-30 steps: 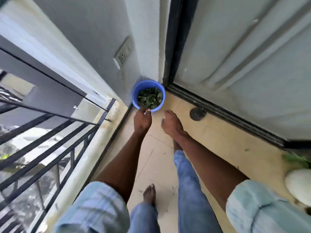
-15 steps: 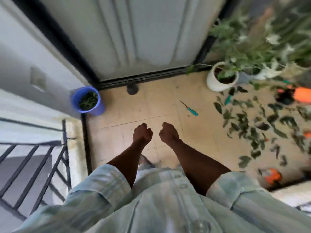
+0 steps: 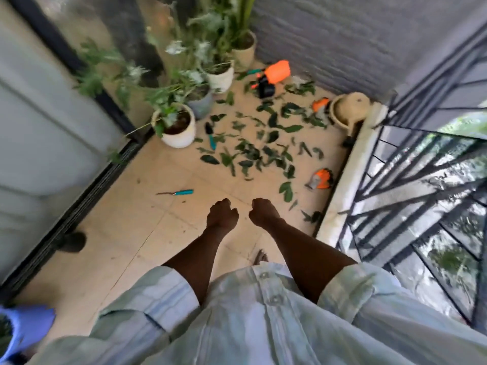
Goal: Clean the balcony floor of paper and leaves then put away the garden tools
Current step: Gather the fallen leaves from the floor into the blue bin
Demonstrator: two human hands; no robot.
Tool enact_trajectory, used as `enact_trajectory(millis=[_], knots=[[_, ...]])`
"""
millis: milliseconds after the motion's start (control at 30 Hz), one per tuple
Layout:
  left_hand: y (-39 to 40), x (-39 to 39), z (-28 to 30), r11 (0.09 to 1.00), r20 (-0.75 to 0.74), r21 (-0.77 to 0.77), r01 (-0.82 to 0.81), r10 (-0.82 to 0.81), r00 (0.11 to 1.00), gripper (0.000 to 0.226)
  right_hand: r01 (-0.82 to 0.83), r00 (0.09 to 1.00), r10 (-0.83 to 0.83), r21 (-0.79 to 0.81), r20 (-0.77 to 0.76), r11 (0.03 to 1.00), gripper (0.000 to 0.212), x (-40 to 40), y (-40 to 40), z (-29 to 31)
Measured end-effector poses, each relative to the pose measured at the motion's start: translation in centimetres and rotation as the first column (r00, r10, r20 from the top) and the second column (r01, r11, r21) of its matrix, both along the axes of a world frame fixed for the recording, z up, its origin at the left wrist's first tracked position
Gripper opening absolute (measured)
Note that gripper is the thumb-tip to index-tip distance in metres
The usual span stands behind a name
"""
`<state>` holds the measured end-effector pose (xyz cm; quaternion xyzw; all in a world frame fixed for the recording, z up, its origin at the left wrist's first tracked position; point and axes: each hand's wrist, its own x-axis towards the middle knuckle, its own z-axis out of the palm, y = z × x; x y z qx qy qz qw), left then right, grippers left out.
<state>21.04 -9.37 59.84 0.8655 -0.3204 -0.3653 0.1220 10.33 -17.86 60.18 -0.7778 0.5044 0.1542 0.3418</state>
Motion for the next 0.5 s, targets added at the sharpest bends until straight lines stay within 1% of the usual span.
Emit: enact_trajectory(millis=[100, 167, 300, 400, 500], knots=[[-6.4, -3.5, 1.0, 0.993, 0.011, -0.026, 0.119, -0.119, 0.993, 0.037, 0.135, 0.991, -0.135, -0.015, 0.001, 0.991, 0.028, -4.4, -4.9, 0.1], [-9.7, -4.8, 1.1, 0.983, 0.009, -0.035, 0.182, -0.182, 0.983, 0.038, 0.246, 0.969, -0.246, -0.016, -0.001, 0.969, 0.028, -6.6, -7.3, 0.0], [-15.2, -6.5, 0.3, 0.946, -0.003, 0.011, 0.323, -0.323, 0.947, 0.040, 0.383, 0.924, -0.383, -0.029, 0.014, 0.923, 0.023, -9.9, -10.4, -1.3], [-19.6, -7.6, -0.8, 0.896, -0.033, 0.055, 0.440, -0.439, 0.898, 0.042, 0.490, 0.872, -0.490, -0.014, 0.000, 0.872, 0.020, -11.9, -12.8, -2.6], [-23.3, -8.4, -2.1, 0.817, -0.070, 0.085, 0.571, -0.566, 0.821, 0.044, 0.586, 0.810, -0.586, -0.021, -0.012, 0.810, 0.020, -13.5, -15.9, -3.7]])
